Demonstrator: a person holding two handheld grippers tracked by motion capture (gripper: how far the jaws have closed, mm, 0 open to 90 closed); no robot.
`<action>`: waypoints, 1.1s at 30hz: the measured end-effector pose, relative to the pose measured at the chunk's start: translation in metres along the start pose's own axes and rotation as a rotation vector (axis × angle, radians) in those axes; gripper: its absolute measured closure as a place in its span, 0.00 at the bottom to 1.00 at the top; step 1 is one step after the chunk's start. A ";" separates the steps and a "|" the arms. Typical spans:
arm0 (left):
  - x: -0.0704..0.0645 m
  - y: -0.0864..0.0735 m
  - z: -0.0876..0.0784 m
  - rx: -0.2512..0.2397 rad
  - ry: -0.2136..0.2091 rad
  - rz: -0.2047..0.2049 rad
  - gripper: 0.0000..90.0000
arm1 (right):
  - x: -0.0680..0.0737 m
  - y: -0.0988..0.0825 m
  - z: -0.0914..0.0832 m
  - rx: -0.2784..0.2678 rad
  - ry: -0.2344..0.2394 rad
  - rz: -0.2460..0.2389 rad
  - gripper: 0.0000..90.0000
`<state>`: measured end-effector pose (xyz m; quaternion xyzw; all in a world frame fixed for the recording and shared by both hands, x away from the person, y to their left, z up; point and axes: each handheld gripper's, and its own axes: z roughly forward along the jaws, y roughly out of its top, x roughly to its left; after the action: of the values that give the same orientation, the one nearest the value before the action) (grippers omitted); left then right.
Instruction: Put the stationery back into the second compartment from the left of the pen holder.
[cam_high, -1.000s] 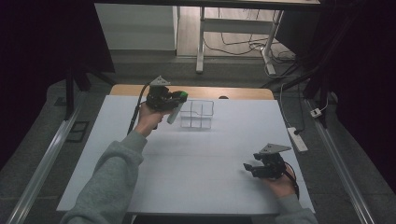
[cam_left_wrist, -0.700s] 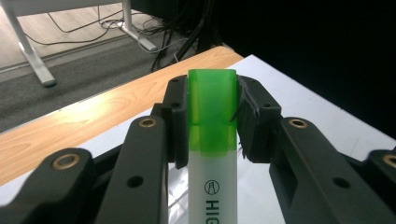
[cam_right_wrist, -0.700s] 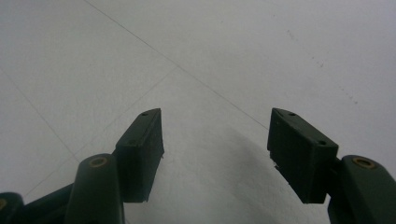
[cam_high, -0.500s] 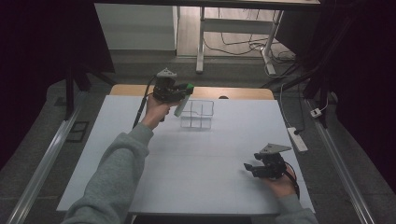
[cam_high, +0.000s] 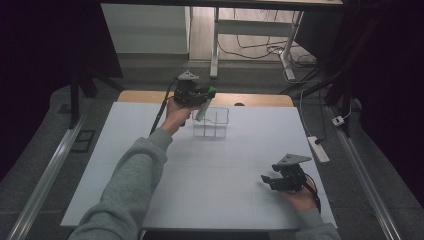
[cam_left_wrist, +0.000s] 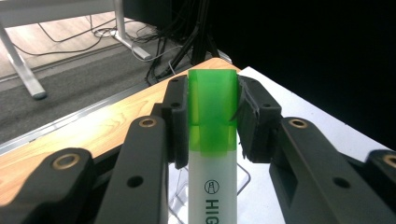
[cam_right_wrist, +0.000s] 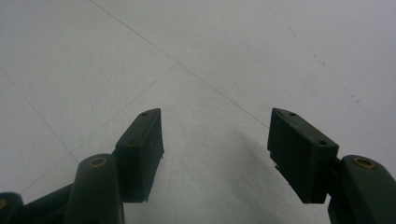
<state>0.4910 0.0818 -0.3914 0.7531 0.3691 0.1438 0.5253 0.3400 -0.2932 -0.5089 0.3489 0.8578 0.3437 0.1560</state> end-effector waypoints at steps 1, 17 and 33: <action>0.000 0.001 0.002 0.000 0.002 0.005 0.74 | 0.000 0.000 0.000 0.000 0.000 -0.001 0.39; 0.003 0.006 0.029 -0.018 -0.005 0.014 0.74 | 0.002 0.000 -0.001 -0.005 0.004 -0.009 0.39; 0.016 0.002 0.048 -0.023 -0.007 -0.009 0.74 | 0.000 -0.001 -0.001 0.001 0.001 -0.003 0.39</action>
<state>0.5314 0.0600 -0.4122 0.7460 0.3688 0.1429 0.5358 0.3392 -0.2945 -0.5093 0.3475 0.8586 0.3431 0.1559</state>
